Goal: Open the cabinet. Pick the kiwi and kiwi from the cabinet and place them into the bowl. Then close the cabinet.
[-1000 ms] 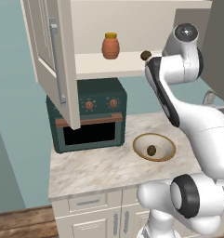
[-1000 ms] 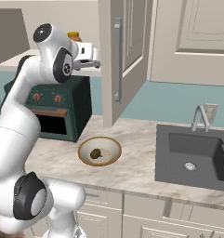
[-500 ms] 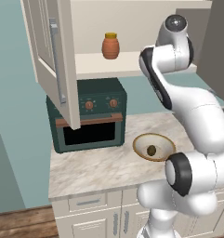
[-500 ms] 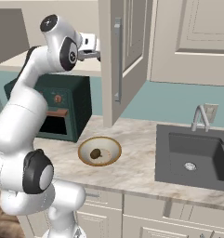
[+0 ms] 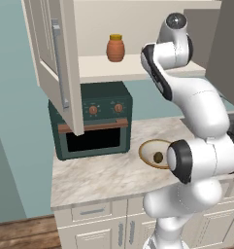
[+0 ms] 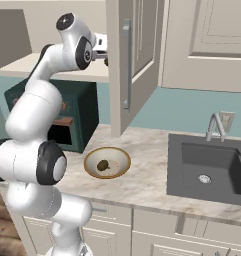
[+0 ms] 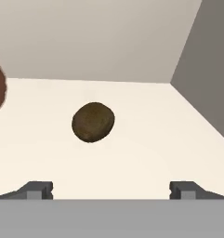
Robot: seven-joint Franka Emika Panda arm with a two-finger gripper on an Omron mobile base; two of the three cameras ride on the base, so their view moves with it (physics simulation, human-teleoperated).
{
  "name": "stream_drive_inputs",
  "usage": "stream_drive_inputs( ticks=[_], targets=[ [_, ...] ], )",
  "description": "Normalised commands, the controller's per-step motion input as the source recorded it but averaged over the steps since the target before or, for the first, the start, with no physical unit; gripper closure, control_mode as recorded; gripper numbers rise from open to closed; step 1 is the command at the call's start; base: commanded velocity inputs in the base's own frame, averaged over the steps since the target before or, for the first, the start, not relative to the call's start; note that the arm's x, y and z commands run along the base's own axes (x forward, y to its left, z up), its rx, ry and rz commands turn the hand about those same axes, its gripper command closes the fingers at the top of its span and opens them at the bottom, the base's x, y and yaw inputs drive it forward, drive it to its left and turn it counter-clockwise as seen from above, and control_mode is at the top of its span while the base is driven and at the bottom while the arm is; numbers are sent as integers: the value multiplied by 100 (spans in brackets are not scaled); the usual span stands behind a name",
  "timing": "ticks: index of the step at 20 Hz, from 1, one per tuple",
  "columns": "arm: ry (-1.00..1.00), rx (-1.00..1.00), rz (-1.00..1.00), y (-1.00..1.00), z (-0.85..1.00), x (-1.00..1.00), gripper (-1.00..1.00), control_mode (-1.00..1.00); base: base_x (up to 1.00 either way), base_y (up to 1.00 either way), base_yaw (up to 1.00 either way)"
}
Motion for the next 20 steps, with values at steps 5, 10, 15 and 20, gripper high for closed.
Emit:
stream_drive_inputs(
  ticks=[5, 10, 15, 20],
  targets=[
    [0, 15, -7, 0, 0, 22, -100, -100, 0, 0, 0],
    [0, 12, -8, 0, -1, 7, -100, -100, 0, 0, 0],
    [0, 11, -6, 0, -15, 1, -100, -100, 0, 0, 0],
    [0, 8, -2, 0, -35, 1, -100, -100, 0, 0, 0]
  ],
)
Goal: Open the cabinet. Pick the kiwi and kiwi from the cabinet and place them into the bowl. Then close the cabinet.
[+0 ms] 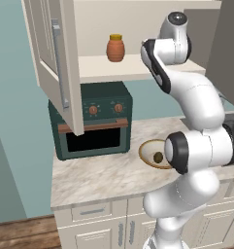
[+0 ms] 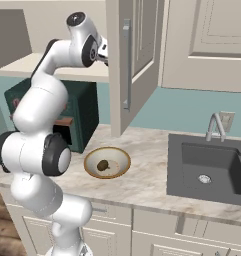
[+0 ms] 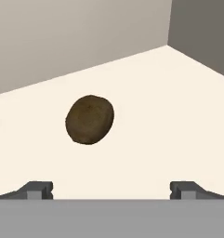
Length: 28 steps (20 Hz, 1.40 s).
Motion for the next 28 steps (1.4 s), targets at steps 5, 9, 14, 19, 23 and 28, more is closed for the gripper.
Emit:
stream_drive_inputs(
  ticks=[5, 9, 14, 19, 23, 28],
  targets=[
    [-2, 7, -2, 0, -8, 13, -100, -100, 0, 0, 0],
    [-3, 8, -3, 0, 0, 24, -100, -100, 0, 0, 0],
    [-3, 4, -3, 0, -2, 32, -100, -100, 0, 0, 0],
    [-2, 0, -2, 0, -11, 38, -100, -100, 0, 0, 0],
    [-2, 0, -2, 0, -16, 42, -100, -100, 0, 0, 0],
    [-1, 0, 0, 0, -13, 52, -100, -100, 0, 0, 0]
  ],
)
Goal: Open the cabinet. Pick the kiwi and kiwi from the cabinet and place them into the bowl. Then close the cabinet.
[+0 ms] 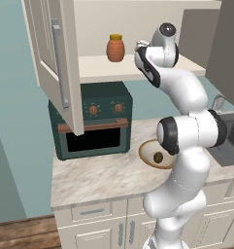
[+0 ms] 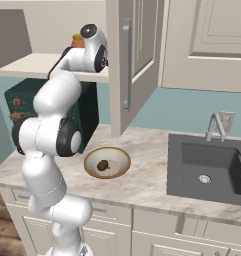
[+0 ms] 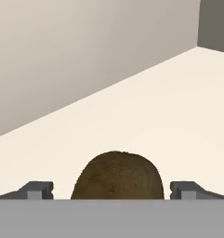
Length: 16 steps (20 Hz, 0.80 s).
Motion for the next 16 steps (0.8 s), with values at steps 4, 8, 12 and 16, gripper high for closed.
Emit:
stream_drive_inputs(
  ticks=[4, 8, 12, 16],
  targets=[
    [-1, 0, 0, 0, -15, 42, 100, -100, 0, 0, 0],
    [0, 0, 0, 0, -19, 17, 100, -100, 0, 0, 0],
    [0, 0, 0, 0, 0, 0, 100, -100, 0, 0, 0],
    [0, 0, 0, -2, 0, -21, 100, -100, 0, 0, 0]
  ],
)
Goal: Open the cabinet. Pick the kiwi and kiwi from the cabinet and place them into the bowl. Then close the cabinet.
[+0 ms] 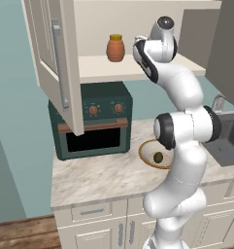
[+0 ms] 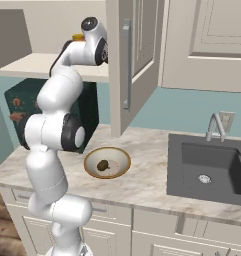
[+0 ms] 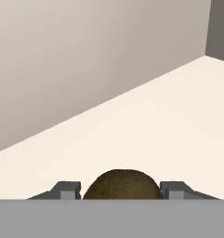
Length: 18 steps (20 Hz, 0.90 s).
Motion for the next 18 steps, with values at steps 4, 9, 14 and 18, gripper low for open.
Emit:
stream_drive_inputs(
  ticks=[4, 9, 14, 18],
  targets=[
    [-7, 3, 0, -18, 16, -78, 100, -100, 0, 0, 0],
    [-7, 3, 0, -24, 28, -99, 100, -100, 0, 0, 0],
    [-4, 0, 3, -21, 9, -100, 100, -100, 0, 0, 0],
    [0, 0, 8, -7, -3, -100, 100, -100, 0, 0, 0]
  ],
)
